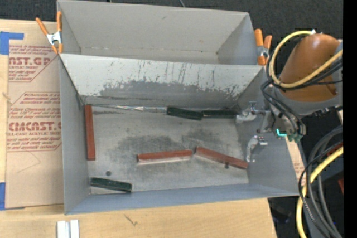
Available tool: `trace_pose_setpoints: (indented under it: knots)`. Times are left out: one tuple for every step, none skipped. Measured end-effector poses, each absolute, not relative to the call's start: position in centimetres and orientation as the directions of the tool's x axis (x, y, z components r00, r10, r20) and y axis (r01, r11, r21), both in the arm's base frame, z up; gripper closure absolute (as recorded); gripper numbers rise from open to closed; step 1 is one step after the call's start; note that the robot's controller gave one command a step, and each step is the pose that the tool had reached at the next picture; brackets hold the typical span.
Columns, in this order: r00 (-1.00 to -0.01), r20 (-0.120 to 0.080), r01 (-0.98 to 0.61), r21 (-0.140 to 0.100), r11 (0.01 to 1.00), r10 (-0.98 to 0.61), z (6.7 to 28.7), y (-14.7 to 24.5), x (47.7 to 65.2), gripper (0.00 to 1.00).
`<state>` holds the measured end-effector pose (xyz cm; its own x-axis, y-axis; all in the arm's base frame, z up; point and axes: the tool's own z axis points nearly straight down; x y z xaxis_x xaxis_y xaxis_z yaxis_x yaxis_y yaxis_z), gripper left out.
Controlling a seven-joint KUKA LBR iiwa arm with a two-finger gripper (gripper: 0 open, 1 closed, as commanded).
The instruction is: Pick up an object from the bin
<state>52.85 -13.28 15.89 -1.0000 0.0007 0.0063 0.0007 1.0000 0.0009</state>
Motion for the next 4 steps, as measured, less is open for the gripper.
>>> trace_pose_setpoints:
  knots:
    - [-1.000,-0.001,0.000,-0.001,1.000,0.000,16.3,-13.2,53.1,0.00]
    - [-1.000,-0.002,-0.027,0.000,1.000,-0.027,7.3,-12.6,48.7,1.00]
    - [-1.000,-0.002,-0.027,0.000,1.000,-0.027,7.3,-12.6,48.7,1.00]
    - [-1.000,-0.002,0.004,0.000,1.000,0.004,18.6,-13.3,51.0,1.00]
